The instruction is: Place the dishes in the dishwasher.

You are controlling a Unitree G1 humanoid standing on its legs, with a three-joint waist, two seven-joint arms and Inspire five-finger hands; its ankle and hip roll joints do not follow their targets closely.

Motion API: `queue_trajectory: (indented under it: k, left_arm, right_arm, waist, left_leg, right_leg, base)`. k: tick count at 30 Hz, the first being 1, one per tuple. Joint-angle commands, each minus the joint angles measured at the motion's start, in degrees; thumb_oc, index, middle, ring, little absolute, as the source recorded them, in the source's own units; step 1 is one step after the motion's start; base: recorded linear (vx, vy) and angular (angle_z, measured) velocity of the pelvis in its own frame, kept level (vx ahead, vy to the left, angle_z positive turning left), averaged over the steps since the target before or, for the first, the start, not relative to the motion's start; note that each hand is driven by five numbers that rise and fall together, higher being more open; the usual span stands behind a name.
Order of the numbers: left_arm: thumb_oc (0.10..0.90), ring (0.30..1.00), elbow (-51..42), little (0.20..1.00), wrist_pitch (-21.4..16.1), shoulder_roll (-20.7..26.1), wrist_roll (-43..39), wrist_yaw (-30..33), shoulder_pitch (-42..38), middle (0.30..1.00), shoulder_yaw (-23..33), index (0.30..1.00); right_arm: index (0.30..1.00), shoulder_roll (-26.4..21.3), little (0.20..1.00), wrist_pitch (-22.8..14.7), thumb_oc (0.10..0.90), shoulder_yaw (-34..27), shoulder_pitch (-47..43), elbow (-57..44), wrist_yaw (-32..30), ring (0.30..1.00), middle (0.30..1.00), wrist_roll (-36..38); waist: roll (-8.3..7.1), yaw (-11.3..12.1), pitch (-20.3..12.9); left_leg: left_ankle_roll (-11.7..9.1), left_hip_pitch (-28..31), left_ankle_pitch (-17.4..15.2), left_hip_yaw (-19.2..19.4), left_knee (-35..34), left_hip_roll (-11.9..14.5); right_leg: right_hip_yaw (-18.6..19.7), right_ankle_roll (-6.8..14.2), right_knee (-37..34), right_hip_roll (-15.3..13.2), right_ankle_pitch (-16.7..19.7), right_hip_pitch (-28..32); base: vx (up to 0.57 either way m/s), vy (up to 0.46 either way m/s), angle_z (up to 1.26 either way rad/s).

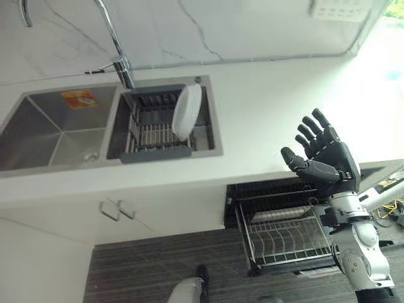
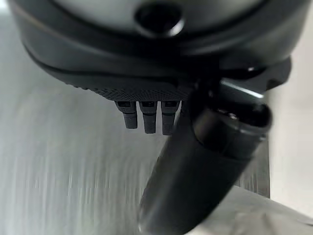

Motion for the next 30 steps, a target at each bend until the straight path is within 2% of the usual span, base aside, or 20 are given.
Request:
queue_trajectory:
  k: [1, 2, 4, 7, 10, 11, 13, 16, 24, 27, 28, 29, 30]
  left_arm:
    - [0.8, 0.9, 0.6, 0.9, 0.1, -1.5, 0.6, 1.2, 0.9, 0.9, -0.6, 0.9]
    - [0.8, 0.9, 0.6, 0.9, 0.2, -1.3, 0.5, 1.4, 1.0, 0.9, -0.8, 0.9]
    - [0.8, 0.9, 0.8, 0.9, 0.3, -0.9, -2.3, 3.3, 1.5, 0.9, -0.8, 0.9]
    - [0.8, 0.9, 1.9, 0.9, -0.1, -0.9, -2.0, 3.7, 2.1, 0.9, -0.2, 0.9]
    - [0.8, 0.9, 2.5, 0.9, -0.6, -1.5, -2.6, 3.7, 3.1, 0.9, 0.2, 0.9]
    - [0.8, 0.9, 2.5, 0.9, -0.6, -1.7, -2.8, 3.6, 3.3, 0.9, 0.6, 0.9]
    - [0.8, 0.9, 2.2, 0.9, -0.9, -2.4, -2.3, 3.6, 4.5, 0.9, 1.2, 0.9]
    - [0.8, 0.9, 1.7, 0.9, -0.7, -2.8, -0.4, 3.7, 6.0, 0.9, 1.5, 0.9]
    - [0.8, 0.9, 0.9, 0.9, -2.3, -3.7, 0.2, 4.2, 7.1, 0.9, 1.8, 0.9]
    - [0.8, 0.9, 0.3, 0.9, -3.3, -4.0, 1.6, 4.8, 7.6, 0.9, 2.0, 0.9]
    - [0.8, 0.9, 0.0, 0.9, -3.5, -4.2, 1.4, 5.3, 7.9, 0.9, 1.9, 0.9]
    - [0.8, 0.9, -0.3, 0.9, -3.3, -4.3, 1.0, 5.6, 8.3, 0.9, 2.1, 0.9]
    - [0.8, 0.9, -0.2, 0.9, -3.1, -4.3, 0.8, 5.7, 8.3, 0.9, 2.0, 0.9]
  right_arm:
    - [0.9, -2.1, 0.9, -6.3, 0.8, -3.8, -6.6, -4.6, -1.6, 0.9, 0.9, 1.1]
    - [0.9, -1.9, 0.9, -6.5, 0.8, -4.0, -6.7, -4.6, -1.5, 0.9, 0.9, 1.2]
    - [0.9, -0.9, 0.9, -7.0, 0.8, -3.3, -7.9, -4.2, -0.1, 0.9, 0.9, 1.1]
    - [0.9, -0.8, 0.9, -8.1, 0.8, -3.4, -8.2, -4.6, -0.6, 0.9, 0.9, 1.2]
    - [0.9, -0.8, 0.9, -9.0, 0.8, -3.1, -8.9, -5.0, -2.0, 0.9, 0.9, 1.3]
    - [0.9, -0.9, 0.9, -9.0, 0.8, -2.9, -9.3, -5.2, -2.4, 0.9, 0.9, 1.4]
    - [0.9, -0.7, 0.9, -9.2, 0.8, -1.8, -10.5, -4.4, -2.6, 0.9, 0.9, 1.3]
    - [0.9, -0.3, 0.9, -9.5, 0.8, -0.6, -11.6, -3.7, -3.0, 0.9, 0.9, 1.1]
    - [0.9, -0.8, 0.9, -7.6, 0.8, 0.8, -10.9, -4.8, -0.7, 0.9, 0.9, 1.4]
    - [0.9, -1.2, 0.9, -6.4, 0.8, 1.7, -10.7, -4.5, -2.8, 0.9, 0.9, -2.1]
    - [0.9, -1.4, 0.9, -5.3, 0.8, 2.4, -11.2, -3.8, -3.0, 0.9, 0.9, -2.7]
    - [0.9, -1.5, 0.9, -4.0, 0.8, 3.1, -12.0, -3.3, -2.3, 0.9, 0.9, -2.8]
    - [0.9, -1.4, 0.9, -3.3, 0.8, 3.6, -12.5, -3.0, -1.9, 0.9, 0.9, -3.0]
  waist:
    - [1.37, 0.1, -5.5]
    - [1.47, 0.1, -5.5]
    - [1.72, 1.6, -5.4]
    - [1.25, 2.1, -5.1]
    - [0.82, 3.1, -5.2]
    - [0.64, 3.5, -5.2]
    - [0.4, 5.1, -5.1]
    - [0.63, 6.2, -4.7]
    - [0.59, 6.1, -4.4]
    - [-0.2, 6.3, -3.8]
    - [-0.6, 6.9, -3.2]
    - [-0.6, 7.3, -3.0]
    - [-0.44, 7.4, -3.3]
  left_leg:
    - [-3.6, 1.0, -8.3, -0.7, 1.8, 3.0]
    - [-3.3, 1.3, -8.7, 0.0, 1.8, 3.0]
    - [-3.2, 1.7, -9.7, 3.4, 1.8, 3.8]
    - [-2.6, 1.7, -10.7, 4.1, 1.8, 3.0]
    - [-2.4, 1.6, -10.9, 5.1, 1.8, 2.3]
    - [-2.4, 1.5, -10.8, 5.6, 1.8, 2.1]
    - [-2.5, 1.0, -10.3, 6.5, 1.8, 1.8]
    - [-3.5, -0.1, -9.0, 6.3, 1.8, 2.1]
    - [-5.5, -3.6, -5.8, 7.3, 1.8, 3.5]
    - [-5.5, -1.4, -5.6, 5.7, 1.8, 2.4]
    - [-5.6, -0.5, -5.6, 3.2, 1.8, 1.4]
    - [-5.9, -0.2, -5.8, 1.0, 1.8, 1.5]
    - [-6.2, -0.7, -5.6, 0.4, 1.8, 2.3]
  right_leg:
    - [-3.4, 2.0, -4.4, 5.1, 2.2, -4.3]
    - [-4.7, 2.2, -4.4, 5.0, 2.9, -4.8]
    - [-10.9, 2.8, -4.4, 4.2, 4.5, -5.1]
    - [-12.5, 2.4, -4.4, 7.0, 4.3, -4.9]
    - [-14.4, 2.1, -4.4, 8.6, 4.7, -4.3]
    - [-14.9, 2.0, -4.4, 8.9, 4.4, -3.9]
    - [-16.2, 1.7, -4.4, 7.5, 3.0, -3.9]
    - [-14.9, 0.0, -4.4, 8.0, -1.4, -4.4]
    - [-12.3, -0.9, -4.4, 9.1, -3.3, -4.9]
    - [-11.2, -1.4, -4.4, 8.3, -2.7, -5.2]
    - [-9.9, -1.6, -4.4, 8.1, -2.3, -5.1]
    - [-8.9, -1.6, -4.4, 8.2, -2.1, -5.3]
    - [-8.8, -1.6, -4.4, 8.3, -2.0, -5.7]
  base:
    - [0.05, 0.226, -0.16]
    - [0.01, 0.2, -0.22]
    - [-0.07, 0.179, -0.34]
    - [-0.09, 0.083, -0.82]
    - [-0.1, 0.009, -0.38]
    - [-0.13, -0.04, -0.45]
    - [-0.15, -0.099, -0.53]
    - [-0.17, -0.177, -0.62]
    - [-0.11, -0.094, -0.31]
    - [-0.06, -0.003, 0.08]
    - [-0.03, 0.066, -0.01]
    - [-0.04, 0.1, -0.02]
    - [0.0, 0.229, -0.07]
